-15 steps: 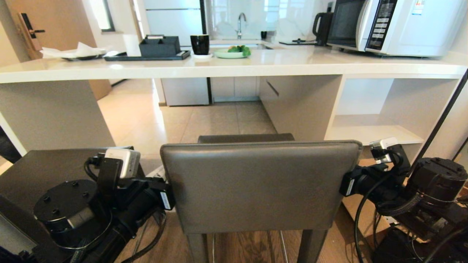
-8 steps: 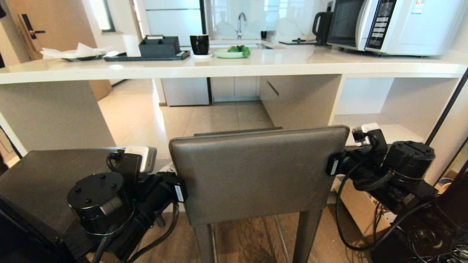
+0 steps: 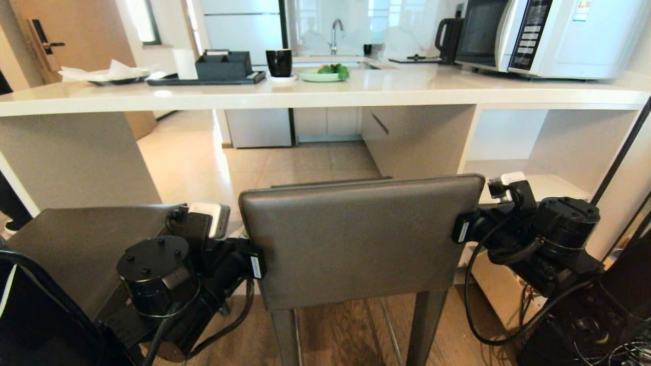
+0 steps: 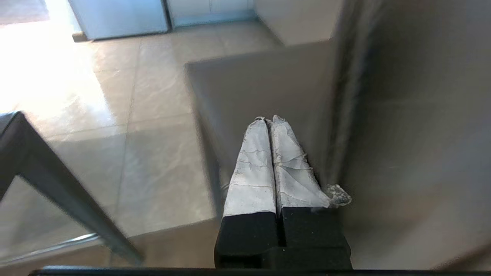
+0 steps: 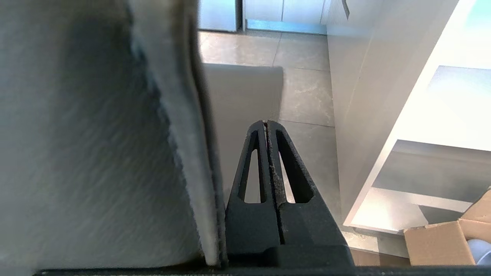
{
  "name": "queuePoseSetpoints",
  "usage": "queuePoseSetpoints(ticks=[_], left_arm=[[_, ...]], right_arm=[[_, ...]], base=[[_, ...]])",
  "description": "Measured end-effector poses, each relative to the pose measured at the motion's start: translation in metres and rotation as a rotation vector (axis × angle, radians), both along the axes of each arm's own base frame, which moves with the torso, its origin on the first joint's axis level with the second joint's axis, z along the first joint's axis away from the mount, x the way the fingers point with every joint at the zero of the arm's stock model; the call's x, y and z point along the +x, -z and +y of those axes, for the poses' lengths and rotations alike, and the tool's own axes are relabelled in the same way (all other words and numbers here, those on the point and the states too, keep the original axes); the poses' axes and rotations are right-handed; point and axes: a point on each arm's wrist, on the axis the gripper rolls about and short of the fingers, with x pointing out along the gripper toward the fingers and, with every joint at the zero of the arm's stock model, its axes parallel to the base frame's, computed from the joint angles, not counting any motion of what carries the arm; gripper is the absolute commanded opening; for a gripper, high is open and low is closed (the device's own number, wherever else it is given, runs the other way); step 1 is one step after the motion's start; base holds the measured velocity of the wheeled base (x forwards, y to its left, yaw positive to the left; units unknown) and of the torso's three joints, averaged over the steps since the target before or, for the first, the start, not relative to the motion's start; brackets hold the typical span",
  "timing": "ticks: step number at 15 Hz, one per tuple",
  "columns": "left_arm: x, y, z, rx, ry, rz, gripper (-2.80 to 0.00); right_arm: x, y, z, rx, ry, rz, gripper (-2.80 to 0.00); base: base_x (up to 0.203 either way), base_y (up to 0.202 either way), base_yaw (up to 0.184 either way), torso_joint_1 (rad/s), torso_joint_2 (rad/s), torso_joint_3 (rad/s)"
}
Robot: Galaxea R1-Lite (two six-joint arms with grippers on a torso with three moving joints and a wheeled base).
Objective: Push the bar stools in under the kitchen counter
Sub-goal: Push the gray chair back under the dining table
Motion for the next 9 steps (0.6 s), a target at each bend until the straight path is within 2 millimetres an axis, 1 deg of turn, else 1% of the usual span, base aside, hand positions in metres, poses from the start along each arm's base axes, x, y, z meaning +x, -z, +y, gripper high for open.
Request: queuePoseSetpoints(ticks=[2, 4, 6, 9], left_arm=[[0.012, 0.001, 0.004, 0.021, -0.028, -0.001, -2.80], [0.025, -0.001, 0.006, 0.036, -0.057, -0.016, -2.80], [0.035, -0.002, 0.004, 0.044, -0.060, -0.010, -2.80], [0.046, -0.007, 0.002, 0.031, -0.070, -0.031, -2.80]], right_arm=[[-0.009, 0.004, 0.008, -0.003, -0.034, 0.002, -2.80], [-0.010, 0.007, 0.011, -0.005, -0.049, 0.006, -2.80], [-0.009, 0.010, 0.012, -0.008, -0.051, 0.012, -2.80], [0.002, 0.010, 0.014, -0.004, -0.036, 0.000, -2.80]], base=[[0.000, 0.000, 0.000, 0.000, 0.00, 0.000], [0.000, 0.000, 0.000, 0.000, 0.00, 0.000], [0.000, 0.000, 0.000, 0.000, 0.00, 0.000], [0.000, 0.000, 0.000, 0.000, 0.00, 0.000]])
